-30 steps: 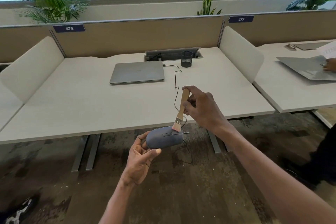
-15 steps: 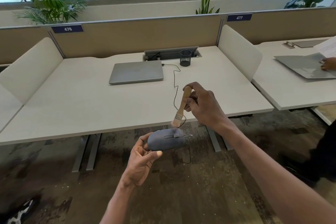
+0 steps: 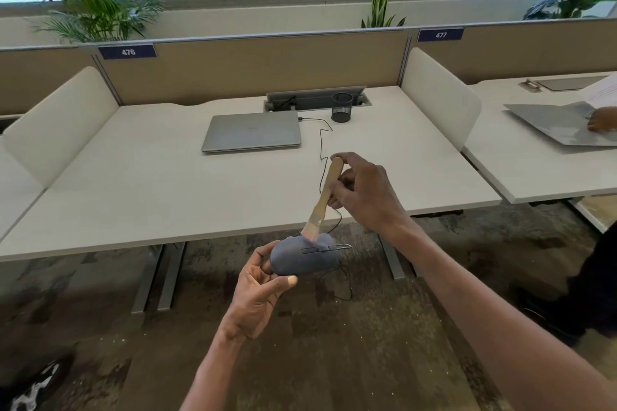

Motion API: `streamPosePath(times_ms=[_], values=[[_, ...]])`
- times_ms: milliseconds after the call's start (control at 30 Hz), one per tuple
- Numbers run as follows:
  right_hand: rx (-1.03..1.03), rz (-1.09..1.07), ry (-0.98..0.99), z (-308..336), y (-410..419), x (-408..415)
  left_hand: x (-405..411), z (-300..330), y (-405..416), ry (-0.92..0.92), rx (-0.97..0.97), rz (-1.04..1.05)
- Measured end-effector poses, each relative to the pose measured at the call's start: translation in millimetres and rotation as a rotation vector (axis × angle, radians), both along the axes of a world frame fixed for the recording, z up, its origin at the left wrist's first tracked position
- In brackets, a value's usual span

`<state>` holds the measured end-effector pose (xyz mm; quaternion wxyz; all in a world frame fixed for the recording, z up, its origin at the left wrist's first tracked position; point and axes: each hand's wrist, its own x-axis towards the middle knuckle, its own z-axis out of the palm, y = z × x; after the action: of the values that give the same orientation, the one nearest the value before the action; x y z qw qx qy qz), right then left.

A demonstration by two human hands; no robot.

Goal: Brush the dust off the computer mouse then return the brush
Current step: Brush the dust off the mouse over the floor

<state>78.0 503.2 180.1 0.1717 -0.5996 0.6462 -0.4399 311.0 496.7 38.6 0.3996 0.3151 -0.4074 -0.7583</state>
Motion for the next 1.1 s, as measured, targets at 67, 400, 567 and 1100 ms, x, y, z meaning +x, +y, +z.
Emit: streamPosePath(times_ms=[67,400,567,1100], values=[[0.022,0.0,-0.018,-0.3,1.5,4.3,0.5,-1.6,-0.4,0.003,-0.008,0.0],[-0.064,-0.096,0.072,3.3,10.2,-5.9,2.2,-2.2,-6.8,0.042,-0.002,0.033],[-0.053,0.017,0.015,-1.3,10.9,-0.9,-1.4,-0.9,-10.8,0.037,-0.009,0.033],[-0.047,0.0,0.091,-6.3,17.6,-7.7,-3.6,-3.7,-14.8,0.082,0.017,0.13]])
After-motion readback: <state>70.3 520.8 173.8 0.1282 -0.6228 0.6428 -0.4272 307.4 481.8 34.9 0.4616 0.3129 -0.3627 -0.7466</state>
